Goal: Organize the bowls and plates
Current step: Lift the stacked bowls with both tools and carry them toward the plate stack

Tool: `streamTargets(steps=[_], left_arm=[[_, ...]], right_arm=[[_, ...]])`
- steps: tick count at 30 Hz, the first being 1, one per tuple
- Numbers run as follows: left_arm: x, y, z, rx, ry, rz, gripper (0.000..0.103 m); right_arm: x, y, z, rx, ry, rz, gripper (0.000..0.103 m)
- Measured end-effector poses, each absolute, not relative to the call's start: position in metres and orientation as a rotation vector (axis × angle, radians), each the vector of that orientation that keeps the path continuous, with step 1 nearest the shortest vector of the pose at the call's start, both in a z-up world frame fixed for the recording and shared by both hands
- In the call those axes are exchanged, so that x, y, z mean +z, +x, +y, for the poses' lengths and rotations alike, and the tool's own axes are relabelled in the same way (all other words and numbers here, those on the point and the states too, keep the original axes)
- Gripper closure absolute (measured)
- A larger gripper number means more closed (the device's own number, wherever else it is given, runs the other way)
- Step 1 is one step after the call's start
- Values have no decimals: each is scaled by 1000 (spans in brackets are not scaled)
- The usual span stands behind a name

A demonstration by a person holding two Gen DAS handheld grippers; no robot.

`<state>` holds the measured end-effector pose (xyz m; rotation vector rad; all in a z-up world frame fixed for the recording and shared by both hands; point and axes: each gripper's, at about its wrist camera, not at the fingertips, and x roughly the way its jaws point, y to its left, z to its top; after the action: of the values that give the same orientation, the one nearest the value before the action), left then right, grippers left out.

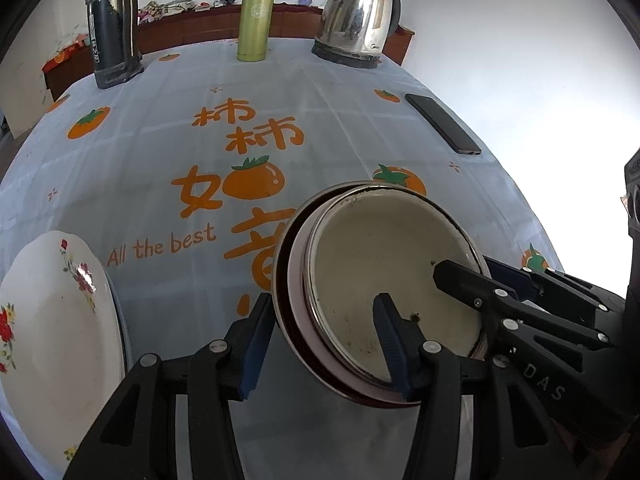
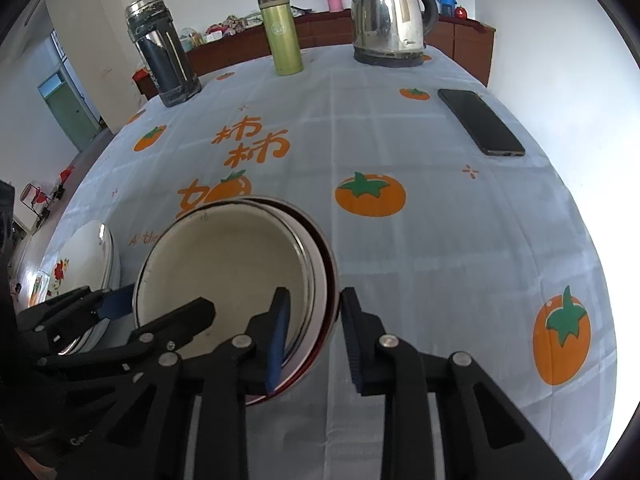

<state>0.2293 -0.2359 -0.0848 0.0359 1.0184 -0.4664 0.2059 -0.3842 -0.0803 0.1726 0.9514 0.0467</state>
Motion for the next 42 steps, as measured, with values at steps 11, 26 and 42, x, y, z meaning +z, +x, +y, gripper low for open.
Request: streamTargets(steps=[11, 26, 42], left_arm=[[-82, 226, -229, -392, 77, 1013, 64], [-73, 223, -220, -360, 74, 1035, 68], [-45, 208, -192, -337, 25, 991, 68]], right_arm=[[-77, 206, -378, 38, 177, 945, 79], [-72, 211, -370, 50, 166, 975, 83], [-50, 205, -346, 80, 124, 953, 83]])
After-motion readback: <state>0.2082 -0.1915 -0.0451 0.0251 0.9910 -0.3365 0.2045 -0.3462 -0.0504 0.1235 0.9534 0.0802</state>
